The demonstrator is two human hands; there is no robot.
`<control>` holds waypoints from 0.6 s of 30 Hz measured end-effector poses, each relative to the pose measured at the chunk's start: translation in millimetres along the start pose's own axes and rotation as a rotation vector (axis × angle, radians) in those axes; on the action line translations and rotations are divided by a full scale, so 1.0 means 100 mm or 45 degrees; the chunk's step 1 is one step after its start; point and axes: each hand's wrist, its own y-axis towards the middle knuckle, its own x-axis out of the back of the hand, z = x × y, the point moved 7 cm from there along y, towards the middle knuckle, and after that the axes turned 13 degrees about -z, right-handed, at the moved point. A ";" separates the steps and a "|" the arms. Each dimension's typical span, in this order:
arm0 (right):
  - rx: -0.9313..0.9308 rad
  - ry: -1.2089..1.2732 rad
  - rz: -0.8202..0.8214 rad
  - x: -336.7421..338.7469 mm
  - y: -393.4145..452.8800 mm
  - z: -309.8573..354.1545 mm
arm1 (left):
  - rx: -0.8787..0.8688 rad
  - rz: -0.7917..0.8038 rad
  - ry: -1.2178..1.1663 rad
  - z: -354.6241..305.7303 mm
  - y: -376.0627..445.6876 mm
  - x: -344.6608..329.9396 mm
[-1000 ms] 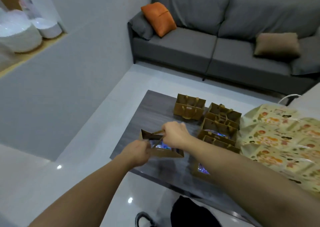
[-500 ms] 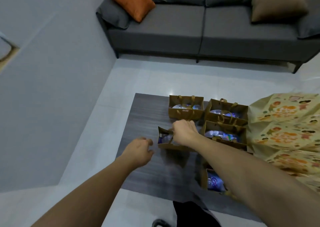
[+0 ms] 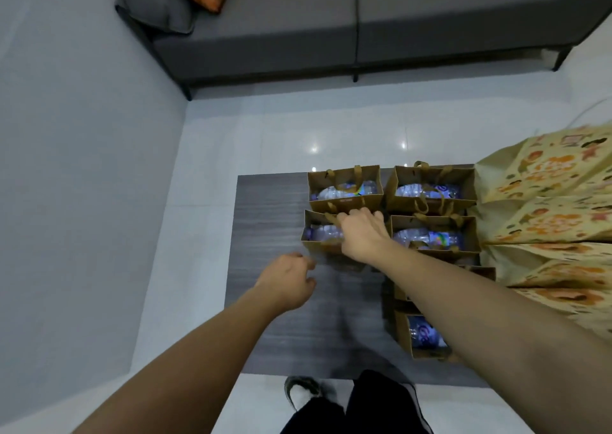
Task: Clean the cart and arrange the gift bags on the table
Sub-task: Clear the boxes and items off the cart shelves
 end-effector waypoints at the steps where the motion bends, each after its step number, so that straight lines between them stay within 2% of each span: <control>1: -0.028 0.040 -0.051 0.03 -0.04 -0.01 | -0.021 -0.006 -0.003 -0.02 0.03 0.04; 3: -0.098 0.100 -0.136 0.09 -0.17 -0.03 | -0.071 -0.027 0.008 -0.07 0.06 0.15; 9: -0.271 0.063 -0.150 0.27 -0.78 -0.06 | -0.323 -0.133 0.077 -0.28 0.00 0.59; 18: -0.570 -0.102 -0.577 1.09 -2.18 0.10 | -0.865 -0.382 0.205 -1.29 -0.55 1.11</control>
